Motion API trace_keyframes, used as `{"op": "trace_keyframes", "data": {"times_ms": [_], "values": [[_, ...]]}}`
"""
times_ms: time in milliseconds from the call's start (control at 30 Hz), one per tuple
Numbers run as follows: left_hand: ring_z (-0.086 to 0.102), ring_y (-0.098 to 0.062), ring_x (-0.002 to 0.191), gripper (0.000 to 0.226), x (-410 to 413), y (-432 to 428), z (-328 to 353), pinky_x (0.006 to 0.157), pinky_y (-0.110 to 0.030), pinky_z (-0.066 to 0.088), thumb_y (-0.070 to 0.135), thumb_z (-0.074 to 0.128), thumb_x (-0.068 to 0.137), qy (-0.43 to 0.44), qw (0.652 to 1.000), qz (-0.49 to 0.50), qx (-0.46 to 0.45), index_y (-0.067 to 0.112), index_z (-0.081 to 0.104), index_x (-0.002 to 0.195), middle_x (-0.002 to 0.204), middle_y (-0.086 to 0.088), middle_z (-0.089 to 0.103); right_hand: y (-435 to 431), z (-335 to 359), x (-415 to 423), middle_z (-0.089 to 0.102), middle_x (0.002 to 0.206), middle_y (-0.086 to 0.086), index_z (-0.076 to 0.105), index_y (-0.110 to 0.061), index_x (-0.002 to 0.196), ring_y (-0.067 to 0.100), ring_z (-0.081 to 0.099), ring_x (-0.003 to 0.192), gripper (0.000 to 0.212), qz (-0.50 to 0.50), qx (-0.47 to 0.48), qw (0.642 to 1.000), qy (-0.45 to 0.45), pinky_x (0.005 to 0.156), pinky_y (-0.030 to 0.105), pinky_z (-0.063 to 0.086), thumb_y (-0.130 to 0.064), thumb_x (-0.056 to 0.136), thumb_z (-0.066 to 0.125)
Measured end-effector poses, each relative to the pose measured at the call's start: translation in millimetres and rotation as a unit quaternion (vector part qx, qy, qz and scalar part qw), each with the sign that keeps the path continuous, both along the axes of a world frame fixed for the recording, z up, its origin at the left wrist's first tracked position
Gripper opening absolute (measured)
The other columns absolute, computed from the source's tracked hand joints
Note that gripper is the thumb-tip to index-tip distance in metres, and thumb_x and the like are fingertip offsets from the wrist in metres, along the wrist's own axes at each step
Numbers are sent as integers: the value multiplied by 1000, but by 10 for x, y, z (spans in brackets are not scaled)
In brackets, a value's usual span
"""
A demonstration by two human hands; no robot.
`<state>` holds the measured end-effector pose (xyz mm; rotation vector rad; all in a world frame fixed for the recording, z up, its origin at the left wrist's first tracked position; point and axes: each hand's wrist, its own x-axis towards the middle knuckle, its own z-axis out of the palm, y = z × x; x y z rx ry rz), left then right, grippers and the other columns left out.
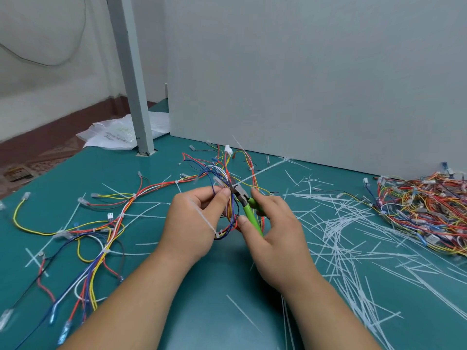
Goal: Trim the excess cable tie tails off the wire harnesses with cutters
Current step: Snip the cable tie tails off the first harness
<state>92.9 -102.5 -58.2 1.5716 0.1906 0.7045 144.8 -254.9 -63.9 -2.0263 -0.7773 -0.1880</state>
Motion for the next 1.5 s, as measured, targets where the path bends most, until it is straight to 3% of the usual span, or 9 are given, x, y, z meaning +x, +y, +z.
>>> {"op": "trace_keyframes", "data": {"times_ms": [267, 467, 667, 767, 833, 1000, 1167, 1300, 1500], "values": [[65, 5, 69, 27, -1, 10, -19, 69, -8, 48, 18, 65, 99, 8, 1000, 0, 15, 26, 79, 78, 75, 13, 75, 11, -29, 19, 64, 109, -14, 70, -30, 132, 3, 62, 100, 48, -26, 44, 999, -9, 86, 5, 40, -35, 84, 76], [65, 5, 81, 14, -24, -64, 113, 76, -5, 44, 42, 66, 94, -20, 999, 32, -11, 32, 72, 101, 84, 9, 76, 46, -7, 1, 65, 93, -19, 71, -56, 117, 12, 66, 88, 38, 30, 195, 975, 101, 83, 35, 56, -34, 86, 72], [64, -14, 99, 84, -141, -126, 112, 86, -30, 52, 89, 60, 68, -91, 992, -73, -39, 29, 66, 126, 105, -8, 73, 79, 20, -8, 77, 97, -2, 73, -22, 126, 8, 66, 82, 38, 69, 313, 913, 251, 71, 23, 54, -26, 89, 67], [66, -20, 107, 94, -147, -202, 108, 96, -31, 50, 86, 64, 66, -96, 990, -96, 38, 23, 58, 136, 113, -6, 72, 77, 22, 9, 78, 116, 7, 74, -23, 125, 21, 69, 98, 35, 93, 330, 895, 285, 81, 41, 54, -27, 93, 61], [67, -16, 111, 94, -155, -240, 119, 97, -23, 49, 81, 70, 66, -95, 989, -102, 52, 23, 56, 138, 116, -2, 73, 75, 31, 11, 77, 120, 6, 75, -27, 123, 17, 72, 100, 32, 123, 347, 880, 299, 78, 33, 58, -25, 96, 58], [70, -4, 102, 64, -124, -279, 77, 92, -13, 49, 25, 87, 72, -60, 992, -61, 88, 32, 63, 131, 105, 12, 75, 78, 39, 9, 76, 122, 6, 73, -27, 127, 16, 71, 96, 36, 127, 374, 863, 315, 75, 30, 59, -31, 94, 61], [73, -5, 95, 29, -116, -324, 48, 86, -21, 56, 33, 80, 78, -76, 991, -21, 112, 41, 75, 106, 101, 18, 76, 88, 33, 17, 77, 114, 7, 77, -23, 118, 22, 73, 96, 31, 124, 371, 856, 337, 76, 34, 59, -27, 94, 57], [73, -7, 89, 34, -105, -368, 65, 80, -19, 55, 29, 78, 80, -104, 990, -16, 89, 54, 75, 103, 96, 17, 76, 74, 45, 39, 74, 114, 12, 76, -16, 117, 29, 68, 101, 32, 134, 362, 846, 368, 79, 39, 57, -28, 93, 58], [71, 0, 88, 25, -56, -308, 103, 78, -13, 53, 10, 77, 84, -136, 990, 11, -43, 30, 79, 98, 96, 11, 79, 33, 93, 74, 74, 118, 12, 80, -23, 111, 31, 67, 101, 27, 180, 382, 814, 399, 88, 50, 53, -29, 92, 60]]}}
